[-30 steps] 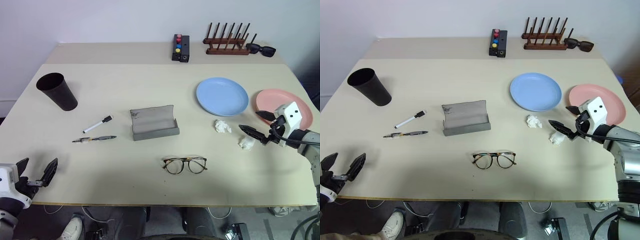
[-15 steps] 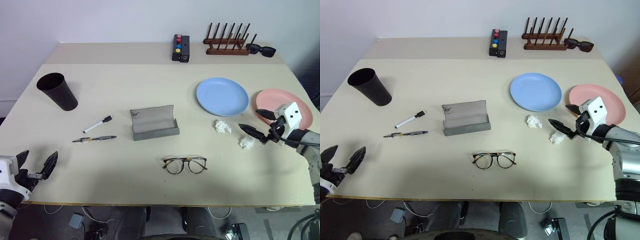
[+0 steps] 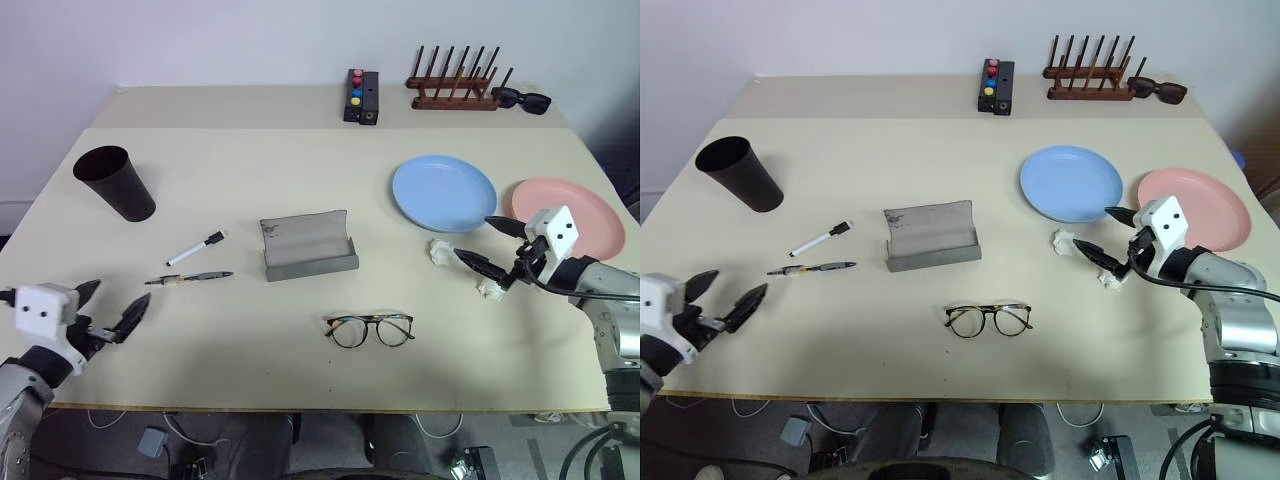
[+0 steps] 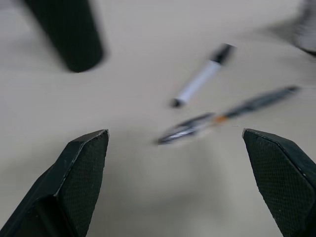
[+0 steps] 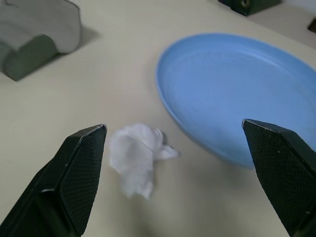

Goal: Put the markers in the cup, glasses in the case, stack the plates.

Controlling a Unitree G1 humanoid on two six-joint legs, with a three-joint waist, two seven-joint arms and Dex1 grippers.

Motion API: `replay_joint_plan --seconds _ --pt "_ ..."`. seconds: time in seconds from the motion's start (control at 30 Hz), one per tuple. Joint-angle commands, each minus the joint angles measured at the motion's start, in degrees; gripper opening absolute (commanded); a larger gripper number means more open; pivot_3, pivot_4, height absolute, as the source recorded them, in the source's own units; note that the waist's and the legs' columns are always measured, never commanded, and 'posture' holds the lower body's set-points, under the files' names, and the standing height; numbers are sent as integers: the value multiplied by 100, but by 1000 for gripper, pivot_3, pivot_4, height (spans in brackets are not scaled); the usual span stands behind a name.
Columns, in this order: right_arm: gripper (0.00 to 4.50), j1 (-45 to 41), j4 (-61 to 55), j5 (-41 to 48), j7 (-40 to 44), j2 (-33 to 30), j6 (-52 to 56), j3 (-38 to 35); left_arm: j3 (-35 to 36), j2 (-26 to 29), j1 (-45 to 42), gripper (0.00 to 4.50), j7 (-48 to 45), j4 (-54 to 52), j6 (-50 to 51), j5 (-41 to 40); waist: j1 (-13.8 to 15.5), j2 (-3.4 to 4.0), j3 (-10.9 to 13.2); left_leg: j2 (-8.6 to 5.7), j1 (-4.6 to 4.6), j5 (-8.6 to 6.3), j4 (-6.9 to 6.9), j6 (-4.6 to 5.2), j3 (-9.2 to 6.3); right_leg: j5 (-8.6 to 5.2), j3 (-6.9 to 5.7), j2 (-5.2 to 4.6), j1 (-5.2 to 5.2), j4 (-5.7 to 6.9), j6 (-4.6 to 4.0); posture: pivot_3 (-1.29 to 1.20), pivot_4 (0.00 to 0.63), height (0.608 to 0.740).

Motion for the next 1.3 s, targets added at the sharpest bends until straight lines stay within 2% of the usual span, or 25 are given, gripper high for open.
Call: replay_joint_plan --seconds 0.03,0.13,0.3,0.67,0.87,0.97,1.2,1.3 --pt "4500 28 -643 206 45 104 72 91 -295 580 -109 4419 -517 -74 78 223 -9 1 0 1 0 0 -1 0 0 0 1 1 -1 2 0 0 150 734" --pt "4500 210 -1189 299 -10 278 231 289 -612 1051 -489 4419 -807 272 42 472 -2 2 0 1 2 0 -3 0 2 0 3 2 -5 6 -1 0 150 734" --pt "4500 371 -1742 264 -265 608 451 611 -1180 1351 -1286 4419 -1220 837 -182 761 -2 2 0 0 2 0 -2 0 3 0 7 2 -5 6 1 0 150 734" --pt "4500 133 -3173 503 -832 1038 1452 1325 -3229 1538 -3446 4419 -2520 2285 -633 1846 -37 0 1 0 3 1 -4 -1 5 14 13 7 -19 25 26 0 150 734" --pt "4500 227 -3493 623 -694 898 1652 1434 -3641 1637 -3945 4419 -3135 3083 -827 2107 -80 0 1 0 6 2 -2 0 5 13 14 7 -22 39 30 0 150 734" --pt "4500 398 -3546 583 -445 716 1542 1506 -3741 1661 -4080 3611 -3379 3255 -861 2117 -127 0 1 0 9 2 -2 0 5 9 14 6 -21 49 35 0 150 734" --pt "4500 405 -3313 440 -323 769 1311 1656 -3674 1792 -4054 60 -3556 3384 -1005 2171 -171 0 1 5 32 3 0 1 12 0 32 14 -18 68 49 0 150 734" --pt "4500 341 -3223 400 -310 820 1256 1736 -3489 1861 -3953 60 -3457 3285 -1094 2121 -177 0 1 4 34 2 -5 1 21 3 44 14 -21 67 45 0 150 734"
